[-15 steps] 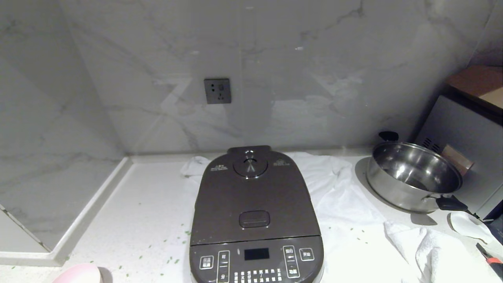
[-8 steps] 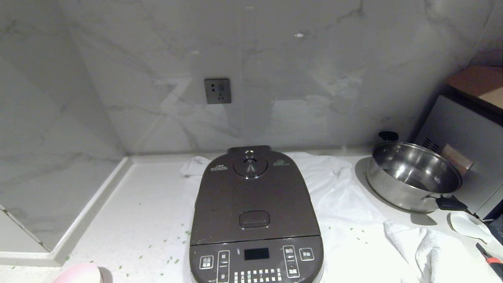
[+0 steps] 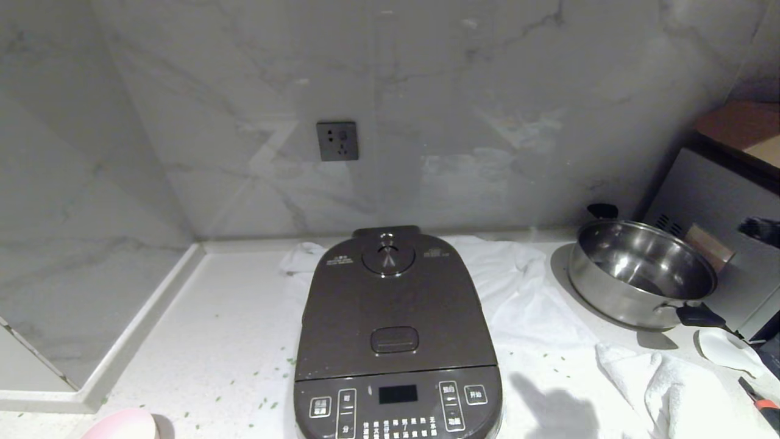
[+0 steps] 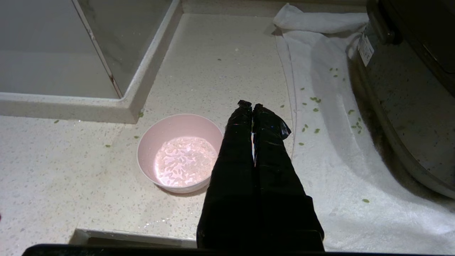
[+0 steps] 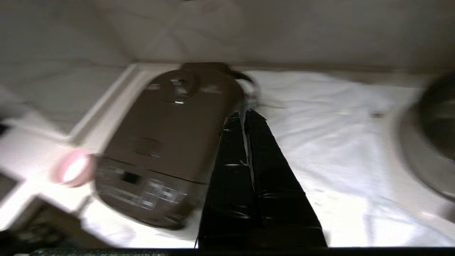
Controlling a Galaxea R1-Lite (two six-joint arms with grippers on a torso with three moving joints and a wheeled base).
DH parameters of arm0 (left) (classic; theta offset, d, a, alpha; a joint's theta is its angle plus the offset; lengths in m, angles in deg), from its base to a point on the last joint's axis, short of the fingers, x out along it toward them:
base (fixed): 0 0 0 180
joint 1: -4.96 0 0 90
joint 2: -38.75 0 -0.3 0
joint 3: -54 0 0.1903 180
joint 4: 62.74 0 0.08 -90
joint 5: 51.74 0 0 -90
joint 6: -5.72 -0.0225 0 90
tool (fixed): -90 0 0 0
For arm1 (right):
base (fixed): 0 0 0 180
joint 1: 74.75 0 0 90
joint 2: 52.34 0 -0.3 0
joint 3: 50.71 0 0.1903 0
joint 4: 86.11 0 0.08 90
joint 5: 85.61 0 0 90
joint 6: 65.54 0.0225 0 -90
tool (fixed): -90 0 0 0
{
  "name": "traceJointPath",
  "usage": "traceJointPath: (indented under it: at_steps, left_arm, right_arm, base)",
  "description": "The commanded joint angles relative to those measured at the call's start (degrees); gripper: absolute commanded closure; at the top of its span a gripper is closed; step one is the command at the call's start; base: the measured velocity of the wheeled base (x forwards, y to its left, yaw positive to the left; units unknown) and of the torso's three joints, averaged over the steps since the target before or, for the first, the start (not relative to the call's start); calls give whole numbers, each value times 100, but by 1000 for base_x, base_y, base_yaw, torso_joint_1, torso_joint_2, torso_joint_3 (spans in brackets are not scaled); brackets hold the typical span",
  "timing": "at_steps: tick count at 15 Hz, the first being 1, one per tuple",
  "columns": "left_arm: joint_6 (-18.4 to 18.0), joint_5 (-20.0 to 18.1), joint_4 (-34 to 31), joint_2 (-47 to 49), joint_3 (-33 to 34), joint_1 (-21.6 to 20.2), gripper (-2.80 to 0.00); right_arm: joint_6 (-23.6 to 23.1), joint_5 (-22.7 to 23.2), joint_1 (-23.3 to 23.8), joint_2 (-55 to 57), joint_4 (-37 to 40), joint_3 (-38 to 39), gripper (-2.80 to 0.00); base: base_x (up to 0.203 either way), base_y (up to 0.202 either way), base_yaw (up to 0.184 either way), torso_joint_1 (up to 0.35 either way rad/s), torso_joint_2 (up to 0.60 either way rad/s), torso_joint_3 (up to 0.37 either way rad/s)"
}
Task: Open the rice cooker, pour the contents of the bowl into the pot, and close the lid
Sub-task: Open the rice cooker
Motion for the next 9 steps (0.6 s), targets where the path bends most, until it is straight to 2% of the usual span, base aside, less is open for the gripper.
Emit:
traceJointPath:
  at_steps: [1,3,5,7,9]
  left_arm:
    - [4,4,-9,-10,0,1,0]
    - [4,4,-9,-10,0,1,0]
    - [4,4,-9,-10,0,1,0]
    - [4,4,-15,-10,0,1,0]
    - [4,4,-17,-10,0,1,0]
  right_arm:
    - [306,-331,-1255,1492,21,-617,0]
    - [788,-1099,-2299,2127,21,-890,0]
    - [1091,-1742,-2981,2784,15,-1057,0]
    - [1235,-1952,-3291,3139,31,-1120,0]
    - [1437,-1971,-3329,3363,211,-1129,0]
  base:
    - [0,0,0,0,0,0]
    - [0,0,0,0,0,0]
    - [0,0,0,0,0,0]
    - [0,0,0,0,0,0]
    - [0,0,0,0,0,0]
